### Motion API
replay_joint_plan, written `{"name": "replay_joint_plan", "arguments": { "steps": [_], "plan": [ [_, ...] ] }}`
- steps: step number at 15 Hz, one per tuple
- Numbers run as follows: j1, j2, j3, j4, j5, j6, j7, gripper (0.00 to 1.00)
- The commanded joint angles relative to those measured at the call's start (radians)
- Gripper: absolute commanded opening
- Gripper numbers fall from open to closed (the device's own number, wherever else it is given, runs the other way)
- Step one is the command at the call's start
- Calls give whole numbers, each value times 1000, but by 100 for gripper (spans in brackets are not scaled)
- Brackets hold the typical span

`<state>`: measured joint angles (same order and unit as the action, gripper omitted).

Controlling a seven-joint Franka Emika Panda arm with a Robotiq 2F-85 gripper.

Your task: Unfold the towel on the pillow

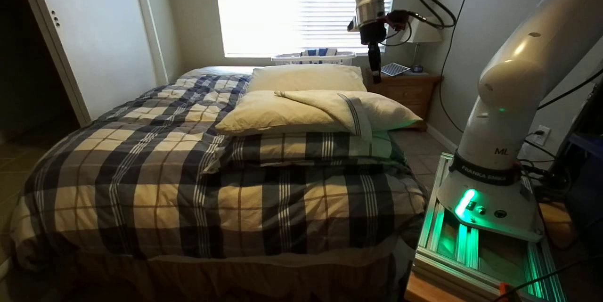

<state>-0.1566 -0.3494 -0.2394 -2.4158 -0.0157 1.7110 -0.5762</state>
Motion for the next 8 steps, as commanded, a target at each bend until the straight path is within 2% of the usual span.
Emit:
{"name": "replay_joint_plan", "arguments": {
  "steps": [1, 6, 8],
  "plan": [
    [3, -48, -22, -9, -7, -25, -31, 59],
    [-1, -20, -58, -27, 2, 190, -59, 96],
    [3, -2, -87, -54, 28, 338, -117, 100]
  ]
}}
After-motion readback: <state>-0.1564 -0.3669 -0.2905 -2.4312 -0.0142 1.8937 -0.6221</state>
